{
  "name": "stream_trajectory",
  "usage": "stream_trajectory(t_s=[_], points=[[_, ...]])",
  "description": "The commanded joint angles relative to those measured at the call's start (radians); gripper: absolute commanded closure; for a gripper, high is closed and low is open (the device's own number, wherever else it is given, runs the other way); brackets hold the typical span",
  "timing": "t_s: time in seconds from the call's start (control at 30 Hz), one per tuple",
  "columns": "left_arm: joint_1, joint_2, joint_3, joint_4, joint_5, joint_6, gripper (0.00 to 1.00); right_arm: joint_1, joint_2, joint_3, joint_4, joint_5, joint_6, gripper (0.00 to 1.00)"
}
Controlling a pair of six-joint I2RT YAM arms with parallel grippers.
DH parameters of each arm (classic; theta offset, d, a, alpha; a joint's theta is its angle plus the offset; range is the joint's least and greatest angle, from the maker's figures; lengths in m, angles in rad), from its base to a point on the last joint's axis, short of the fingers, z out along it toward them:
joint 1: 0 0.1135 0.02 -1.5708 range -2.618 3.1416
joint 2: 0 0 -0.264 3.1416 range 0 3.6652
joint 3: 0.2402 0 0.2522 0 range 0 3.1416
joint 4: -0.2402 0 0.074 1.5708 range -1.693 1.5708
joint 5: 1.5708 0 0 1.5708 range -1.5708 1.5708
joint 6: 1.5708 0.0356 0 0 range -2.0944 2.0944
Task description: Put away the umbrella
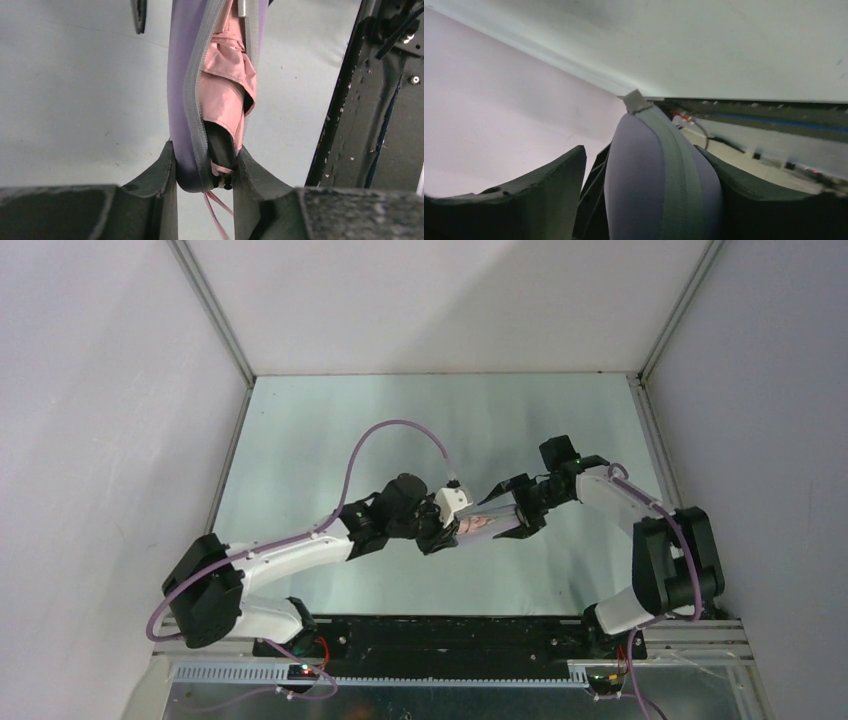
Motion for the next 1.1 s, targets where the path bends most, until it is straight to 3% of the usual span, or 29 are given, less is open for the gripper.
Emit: stream_trajectory(t_s=[0.0, 0.13, 0.27, 0.37, 0.47, 0.6, 0.77, 0.93, 1.07], points=[[-0.047, 0.006, 0.037, 0.014, -0.038, 0.053, 0.81, -0.013, 0.103, 0.023, 0.045, -0.015, -0.120, 0.20], [-0.069, 0.058, 0.046, -0.005, -0.101, 0.017, 0.88, -0.039, 0.132, 0.023, 0.038, -0.008, -0.151, 0.17], [-0.069, 0.134, 0.081, -0.020, -0.114, -0.028, 0.86, -0.056, 0.127, 0.023, -0.015, -0.014, -0.185, 0.17], [-0.069, 0.217, 0.122, -0.039, -0.126, -0.070, 0.79, -0.064, 0.105, 0.026, -0.076, -0.023, -0.297, 0.15], [-0.069, 0.273, 0.147, -0.051, -0.107, -0.098, 0.79, -0.104, 0.033, 0.029, -0.138, 0.026, -0.417, 0.04], [-0.070, 0.324, 0.172, -0.053, -0.092, -0.165, 0.79, -0.183, -0.069, 0.028, -0.181, 0.106, -0.569, 0.01], [-0.069, 0.358, 0.222, -0.083, -0.085, -0.213, 0.75, -0.104, -0.066, 0.027, -0.142, 0.101, -0.538, 0.01], [-0.069, 0.376, 0.240, -0.101, -0.106, -0.240, 0.64, -0.021, -0.036, 0.025, -0.146, 0.165, -0.500, 0.03], [-0.068, 0.384, 0.245, -0.096, -0.112, -0.243, 0.63, 0.008, 0.010, -0.012, -0.096, 0.184, -0.457, 0.05]])
